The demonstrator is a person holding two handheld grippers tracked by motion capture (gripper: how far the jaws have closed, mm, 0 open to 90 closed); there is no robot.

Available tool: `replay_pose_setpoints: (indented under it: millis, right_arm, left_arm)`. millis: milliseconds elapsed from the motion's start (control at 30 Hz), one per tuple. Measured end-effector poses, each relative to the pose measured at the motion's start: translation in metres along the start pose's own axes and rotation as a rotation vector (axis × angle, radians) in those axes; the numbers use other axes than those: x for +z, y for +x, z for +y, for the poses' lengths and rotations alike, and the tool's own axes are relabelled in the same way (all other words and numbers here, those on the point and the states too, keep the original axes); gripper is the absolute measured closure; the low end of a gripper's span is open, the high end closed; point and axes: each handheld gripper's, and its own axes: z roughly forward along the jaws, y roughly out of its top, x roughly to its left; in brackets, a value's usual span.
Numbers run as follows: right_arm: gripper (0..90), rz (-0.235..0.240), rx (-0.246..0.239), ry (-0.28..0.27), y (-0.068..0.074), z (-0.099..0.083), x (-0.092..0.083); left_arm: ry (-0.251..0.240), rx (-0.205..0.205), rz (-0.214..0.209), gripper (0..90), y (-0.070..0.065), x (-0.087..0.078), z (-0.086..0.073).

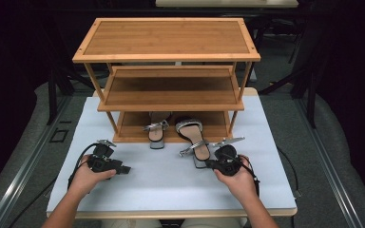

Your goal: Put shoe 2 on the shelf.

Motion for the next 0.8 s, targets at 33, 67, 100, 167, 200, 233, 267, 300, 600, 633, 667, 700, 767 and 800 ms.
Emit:
replay_pose_setpoints:
  millis: [33,67,100,167,200,233,267,300,600,633,667,700,767,800]
  right_arm:
    - [90.0,-0.002,0.0,-0.005,0.0,0.004,0.001]
    - [90.0,-0.002,0.003,-0.01,0.0,0.006,0.002]
    - [90.0,-0.009,-0.001,-0.005,0.0,0.009,0.003]
    - [90.0,-0.003,-0.007,0.004,0.001,0.013,0.007]
    - [90.0,-0.019,-0.011,0.003,0.002,0.014,0.01]
    - [90.0,-0.016,-0.011,0.004,0.003,0.015,0.011]
    - [90.0,-0.009,-0.01,0.007,0.002,0.016,0.013]
    - [90.0,-0.008,-0.006,0.006,0.003,0.017,0.015]
    - [90.0,0.004,0.006,-0.011,0.0,0.028,0.021]
    - [90.0,0.003,0.009,-0.01,0.0,0.029,0.022]
    - [90.0,-0.005,0.016,-0.011,0.0,0.029,0.024]
    - [90.0,-0.003,0.016,-0.009,-0.001,0.03,0.025]
    - [90.0,0.008,0.015,-0.012,-0.001,0.032,0.026]
    - [90.0,0.007,0.019,-0.013,-0.001,0.033,0.027]
  left_arm:
    - [0.0,0.0,-0.001,43.9,0.0,0.0,0.0]
    - [-0.002,0.0,-0.001,43.9,0.0,0.0,0.0]
    - [-0.003,-0.002,-0.001,44.0,0.0,-0.001,0.0]
    - [-0.004,-0.003,-0.001,44.0,0.0,-0.001,0.0]
    - [-0.004,-0.004,-0.001,43.9,0.001,-0.001,0.0]
    - [-0.003,-0.004,-0.001,43.9,0.001,0.0,0.0]
    - [-0.002,-0.004,-0.001,43.9,0.001,0.0,0.0]
    - [-0.003,-0.004,-0.001,43.9,0.001,0.0,0.0]
    - [-0.003,-0.005,-0.001,43.9,0.001,0.0,0.0]
    - [-0.006,-0.005,0.0,43.9,0.001,0.0,0.0]
    - [-0.006,-0.006,-0.001,44.0,0.001,0.0,0.0]
    - [-0.005,-0.005,-0.001,44.0,0.001,0.0,0.0]
    - [-0.006,-0.008,-0.004,43.9,0.002,0.0,0.0]
    - [-0.006,-0.009,-0.004,44.0,0.002,0.0,0.0]
